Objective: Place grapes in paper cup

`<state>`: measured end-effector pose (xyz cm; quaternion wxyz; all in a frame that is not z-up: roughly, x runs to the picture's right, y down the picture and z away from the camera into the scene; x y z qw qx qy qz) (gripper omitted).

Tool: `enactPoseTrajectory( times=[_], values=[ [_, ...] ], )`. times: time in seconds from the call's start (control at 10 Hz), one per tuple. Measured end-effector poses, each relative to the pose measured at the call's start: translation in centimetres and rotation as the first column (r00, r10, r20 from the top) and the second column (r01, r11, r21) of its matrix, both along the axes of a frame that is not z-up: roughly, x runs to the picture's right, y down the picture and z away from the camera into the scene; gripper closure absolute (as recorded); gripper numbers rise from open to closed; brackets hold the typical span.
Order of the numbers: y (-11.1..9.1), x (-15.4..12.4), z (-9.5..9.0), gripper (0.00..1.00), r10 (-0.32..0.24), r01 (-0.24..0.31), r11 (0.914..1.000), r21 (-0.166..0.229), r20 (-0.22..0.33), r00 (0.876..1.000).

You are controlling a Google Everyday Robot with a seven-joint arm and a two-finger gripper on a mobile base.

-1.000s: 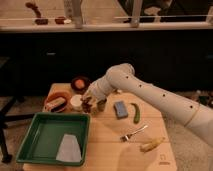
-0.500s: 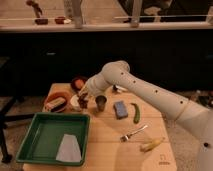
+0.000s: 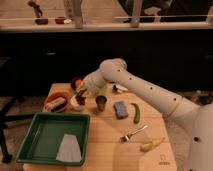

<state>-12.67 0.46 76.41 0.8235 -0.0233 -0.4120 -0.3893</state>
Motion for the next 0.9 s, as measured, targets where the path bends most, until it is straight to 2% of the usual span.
enactPoseTrajectory(
  times=[0.4,0.9],
  values=[
    [-1.2,-0.8,1.0,1.00,0.007,-0.007,1.0000,0.006,0.011,1.000],
    [-1.6,-1.5,1.8,1.00,0.024,-0.024,0.9997,0.002,0.025,0.999]
  ],
)
